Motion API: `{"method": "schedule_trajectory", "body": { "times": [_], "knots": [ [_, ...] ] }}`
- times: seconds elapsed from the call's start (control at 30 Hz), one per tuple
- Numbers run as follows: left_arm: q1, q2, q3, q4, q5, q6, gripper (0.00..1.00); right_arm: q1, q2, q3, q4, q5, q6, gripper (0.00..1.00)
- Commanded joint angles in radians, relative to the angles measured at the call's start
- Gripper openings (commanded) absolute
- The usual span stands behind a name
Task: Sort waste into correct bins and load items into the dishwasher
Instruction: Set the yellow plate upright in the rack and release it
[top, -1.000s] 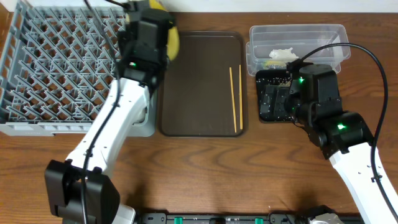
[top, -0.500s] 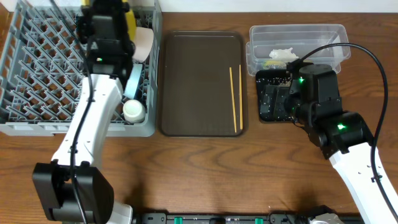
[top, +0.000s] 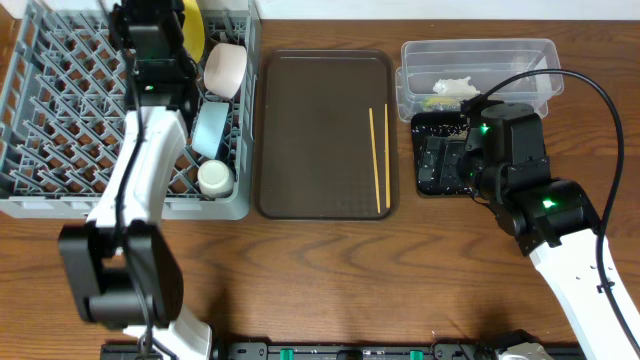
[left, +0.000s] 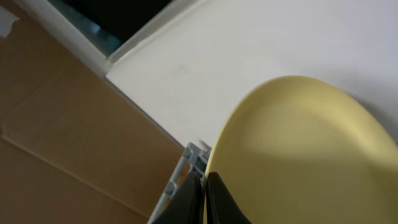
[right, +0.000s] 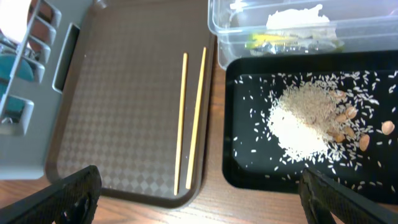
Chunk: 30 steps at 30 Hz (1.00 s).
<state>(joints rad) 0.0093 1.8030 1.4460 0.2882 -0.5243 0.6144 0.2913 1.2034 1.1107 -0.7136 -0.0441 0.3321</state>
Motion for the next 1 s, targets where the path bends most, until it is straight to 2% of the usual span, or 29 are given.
{"method": "schedule_trajectory", "body": {
  "times": [0.0,0.17,0.6,0.8,0.97],
  "knots": [
    [0.002,0.056,0.000,0.063,-0.075,0.092,0.07,-0.005,0.002,0.006,0.002,0.014,0.003,0.99],
    [0.002,0.096,0.000,0.142,-0.143,0.092,0.07,-0.005,0.002,0.006,0.002,0.014,0.003,0.99],
    [0.032,0.129,-0.002,0.142,-0.137,0.093,0.07,-0.005,0.002,0.006,0.002,0.014,0.003,0.99],
    [0.058,0.156,-0.002,0.106,0.024,0.191,0.07,-0.005,0.002,0.006,0.002,0.014,0.003,0.99],
    [0.058,0.172,-0.002,0.114,0.081,0.255,0.07,-0.005,0.002,0.006,0.002,0.014,0.003,0.99]
  ]
}}
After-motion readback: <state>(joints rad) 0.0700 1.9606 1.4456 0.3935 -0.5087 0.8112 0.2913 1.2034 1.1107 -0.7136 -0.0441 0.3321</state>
